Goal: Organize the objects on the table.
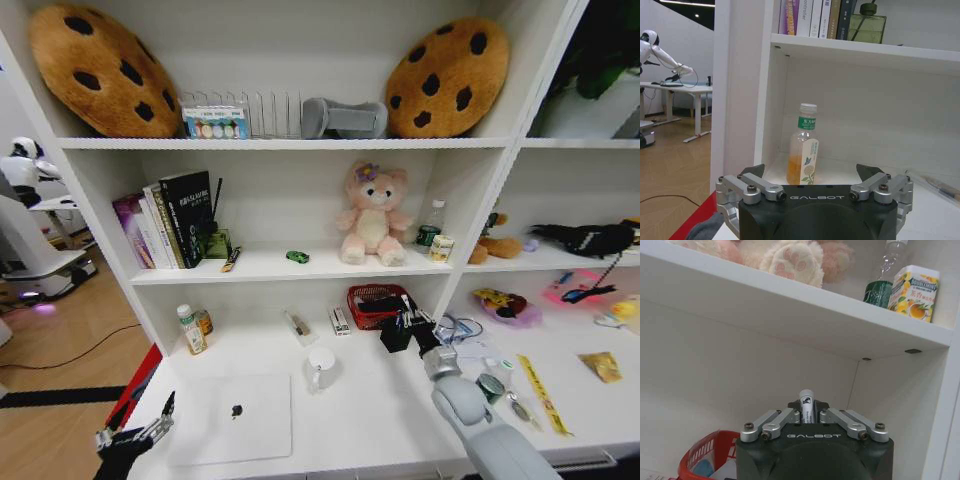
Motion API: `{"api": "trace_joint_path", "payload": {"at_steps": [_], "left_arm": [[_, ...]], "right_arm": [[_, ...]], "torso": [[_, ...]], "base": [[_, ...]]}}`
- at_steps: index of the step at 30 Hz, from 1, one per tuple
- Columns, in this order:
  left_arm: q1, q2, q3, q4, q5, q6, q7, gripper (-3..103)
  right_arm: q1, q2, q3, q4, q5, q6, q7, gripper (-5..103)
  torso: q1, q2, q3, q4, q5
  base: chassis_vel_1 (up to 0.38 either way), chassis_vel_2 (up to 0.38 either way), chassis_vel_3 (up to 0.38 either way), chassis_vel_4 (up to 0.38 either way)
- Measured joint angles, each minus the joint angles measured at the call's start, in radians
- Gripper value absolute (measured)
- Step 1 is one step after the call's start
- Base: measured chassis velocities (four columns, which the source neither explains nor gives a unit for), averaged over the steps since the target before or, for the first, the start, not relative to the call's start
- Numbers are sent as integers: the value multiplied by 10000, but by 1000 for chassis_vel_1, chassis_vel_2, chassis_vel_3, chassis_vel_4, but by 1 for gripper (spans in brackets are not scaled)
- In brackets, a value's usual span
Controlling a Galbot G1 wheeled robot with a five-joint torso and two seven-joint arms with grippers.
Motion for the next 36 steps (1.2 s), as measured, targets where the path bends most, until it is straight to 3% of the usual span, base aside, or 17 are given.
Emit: {"api": "trace_joint_path", "payload": {"at_steps": [8, 17, 19, 21, 22, 24, 25, 26, 28, 30, 32, 33, 34, 36], "left_arm": [[0, 0, 0, 0, 0, 0, 0, 100], [0, 0, 0, 0, 0, -1, 0, 100], [0, 0, 0, 0, 0, 0, 0, 100], [0, 0, 0, 0, 0, 0, 0, 100], [0, 0, 0, 0, 0, 0, 0, 100], [0, 0, 0, 0, 0, 0, 0, 100], [0, 0, 0, 0, 0, 0, 0, 100], [0, 0, 0, 0, 0, 0, 0, 100], [0, 0, 0, 0, 0, -1, 0, 100], [0, 0, 0, 0, 0, 0, 0, 100], [0, 0, 0, 0, 0, 0, 0, 100], [0, 0, 0, 0, 0, 0, 0, 100], [0, 0, 0, 0, 0, 0, 0, 100], [0, 0, 0, 0, 0, 0, 0, 100]], "right_arm": [[1004, 262, -809, -1285, 808, -184, 145, 13], [1255, 390, -946, -1918, 599, -45, 130, 9], [1173, 359, -887, -1763, 564, -49, 138, 19], [1127, 333, -861, -1681, 560, -57, 142, 19], [990, 266, -778, -1454, 501, -71, 144, 30], [950, 249, -755, -1388, 490, -78, 143, 30], [803, 194, -661, -1173, 482, -120, 144, 41], [803, 194, -661, -1173, 482, -120, 144, 41], [559, 143, -521, -853, 476, -189, 168, 52], [476, 122, -470, -725, 475, -219, 191, 52], [-59, 3, -226, 93, 584, -417, 250, 63], [-59, 3, -226, 93, 584, -417, 250, 63], [-500, -64, -60, 670, 691, -554, 280, 74], [-926, -104, 68, 1141, 767, -653, 286, 74]], "torso": [[0, 0, 0, -2, 0], [-1, 0, -1, -3, 0], [-1, 1, -1, -2, 1], [-1, 1, -1, -2, 0], [-1, 1, -1, -3, 0], [-2, 1, -1, -3, 1], [-2, 1, -2, -3, 0], [-2, 1, -2, -3, 0], [-2, 1, -1, -3, 1], [-3, 1, -1, -2, 2], [-2, 1, -1, -1, 0], [-2, 1, -1, -1, 0], [-2, 1, -2, 0, 1], [-2, 1, -1, -3, -1]], "base": [[0, 0, 0, 0], [0, 0, 0, 0], [0, 0, 0, 0], [0, 0, 0, 0], [0, 0, 0, 0], [0, 0, 0, 0], [0, 0, 0, 0], [0, 0, 0, 0], [0, 0, 0, 0], [0, 0, 0, 0], [0, 0, 0, 0], [0, 0, 0, 0], [0, 0, 0, 0], [0, 0, 0, 0]]}}
